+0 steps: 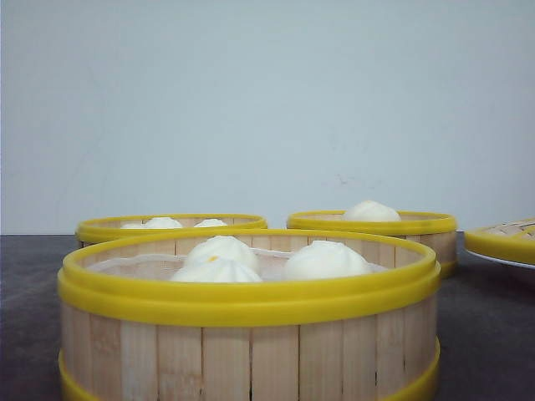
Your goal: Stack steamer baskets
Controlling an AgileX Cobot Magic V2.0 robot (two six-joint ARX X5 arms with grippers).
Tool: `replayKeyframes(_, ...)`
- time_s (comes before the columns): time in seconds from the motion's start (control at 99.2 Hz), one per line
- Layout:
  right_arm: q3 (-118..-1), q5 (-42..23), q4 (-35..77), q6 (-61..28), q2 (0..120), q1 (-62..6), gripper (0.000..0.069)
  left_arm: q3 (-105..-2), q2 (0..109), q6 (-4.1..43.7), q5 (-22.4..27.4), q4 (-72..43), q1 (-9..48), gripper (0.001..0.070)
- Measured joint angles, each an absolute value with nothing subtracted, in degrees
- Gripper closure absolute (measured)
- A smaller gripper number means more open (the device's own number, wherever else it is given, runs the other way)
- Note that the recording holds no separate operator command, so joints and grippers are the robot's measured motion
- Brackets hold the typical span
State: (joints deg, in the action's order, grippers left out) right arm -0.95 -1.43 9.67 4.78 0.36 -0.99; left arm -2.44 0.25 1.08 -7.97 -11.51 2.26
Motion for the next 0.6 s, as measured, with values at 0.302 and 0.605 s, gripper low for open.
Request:
replayKeyframes(0.302, -1.0, 8.6, 9.5, 15.5, 0.4, -1.0, 0.0684, -2.4, 0.3, 12.6, -7.6, -11.5, 2.3, 0.0683)
replayKeyframes(0.605, -1.0, 11.8, 9.3, 25.3, 0.4, -1.0, 0.0684, -2.2, 0.3, 18.5, -7.6, -10.9, 2.3, 0.0683)
